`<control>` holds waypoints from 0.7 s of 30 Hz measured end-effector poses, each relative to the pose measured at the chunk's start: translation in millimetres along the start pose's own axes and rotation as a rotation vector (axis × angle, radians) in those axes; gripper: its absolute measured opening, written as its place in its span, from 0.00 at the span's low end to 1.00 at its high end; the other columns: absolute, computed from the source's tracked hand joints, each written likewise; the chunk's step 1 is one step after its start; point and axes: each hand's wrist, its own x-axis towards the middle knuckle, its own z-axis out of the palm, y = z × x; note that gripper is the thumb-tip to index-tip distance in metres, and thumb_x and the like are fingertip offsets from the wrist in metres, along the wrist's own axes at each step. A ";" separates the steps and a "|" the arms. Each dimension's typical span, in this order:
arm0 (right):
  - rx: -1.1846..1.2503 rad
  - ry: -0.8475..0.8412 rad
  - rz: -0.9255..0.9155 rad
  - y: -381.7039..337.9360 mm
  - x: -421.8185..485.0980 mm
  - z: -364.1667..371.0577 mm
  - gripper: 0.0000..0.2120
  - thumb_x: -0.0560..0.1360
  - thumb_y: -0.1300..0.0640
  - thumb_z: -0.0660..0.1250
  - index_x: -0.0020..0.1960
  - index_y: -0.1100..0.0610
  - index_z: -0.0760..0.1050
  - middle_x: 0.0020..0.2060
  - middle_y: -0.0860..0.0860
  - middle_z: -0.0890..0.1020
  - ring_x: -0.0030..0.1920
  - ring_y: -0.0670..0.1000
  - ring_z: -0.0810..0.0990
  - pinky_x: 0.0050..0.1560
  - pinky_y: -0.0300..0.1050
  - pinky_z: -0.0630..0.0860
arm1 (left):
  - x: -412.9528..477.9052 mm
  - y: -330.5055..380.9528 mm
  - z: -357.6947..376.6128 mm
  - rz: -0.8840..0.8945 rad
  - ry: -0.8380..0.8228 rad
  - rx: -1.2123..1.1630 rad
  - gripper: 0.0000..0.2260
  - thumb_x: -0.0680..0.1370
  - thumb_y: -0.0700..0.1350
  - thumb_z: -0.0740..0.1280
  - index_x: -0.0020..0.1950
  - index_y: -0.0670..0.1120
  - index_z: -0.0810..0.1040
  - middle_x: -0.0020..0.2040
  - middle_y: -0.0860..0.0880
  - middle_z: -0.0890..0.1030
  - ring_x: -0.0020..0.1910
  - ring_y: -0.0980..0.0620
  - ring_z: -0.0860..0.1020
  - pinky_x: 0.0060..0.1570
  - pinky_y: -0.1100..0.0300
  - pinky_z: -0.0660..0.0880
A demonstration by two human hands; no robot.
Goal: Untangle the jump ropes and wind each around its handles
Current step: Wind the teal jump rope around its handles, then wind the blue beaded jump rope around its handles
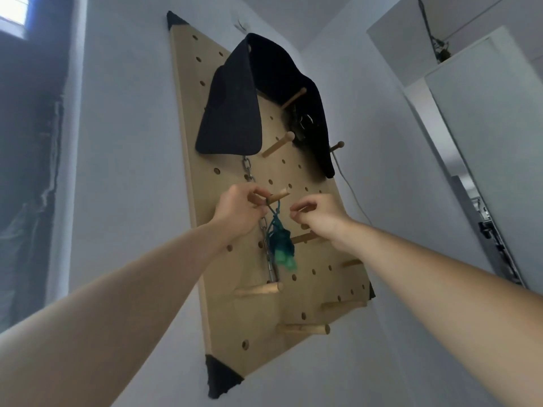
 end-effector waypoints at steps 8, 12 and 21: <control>-0.342 -0.165 -0.150 18.6 -80.7 -50.0 0.09 0.75 0.62 0.70 0.54 0.52 0.80 0.47 0.45 0.80 0.49 0.44 0.78 0.47 0.37 0.74 | -86.1 25.5 -8.4 0.094 -0.167 -0.009 0.10 0.76 0.41 0.73 0.54 0.53 0.82 0.42 0.56 0.84 0.40 0.65 0.81 0.41 0.72 0.77; -0.391 -0.224 -0.155 25.8 -140.7 -77.2 0.07 0.74 0.58 0.73 0.50 0.50 0.81 0.45 0.43 0.82 0.43 0.40 0.78 0.41 0.31 0.71 | -142.2 33.9 12.3 0.127 -0.315 -0.077 0.07 0.75 0.43 0.73 0.50 0.55 0.84 0.40 0.56 0.85 0.40 0.59 0.83 0.43 0.67 0.78; -0.411 -0.373 0.083 98.8 -296.5 -118.9 0.04 0.72 0.57 0.75 0.44 0.49 0.83 0.35 0.46 0.83 0.37 0.42 0.78 0.39 0.30 0.72 | -303.0 12.9 146.1 -0.063 -0.665 -0.400 0.02 0.75 0.44 0.75 0.46 0.51 0.85 0.36 0.51 0.83 0.36 0.48 0.81 0.39 0.59 0.77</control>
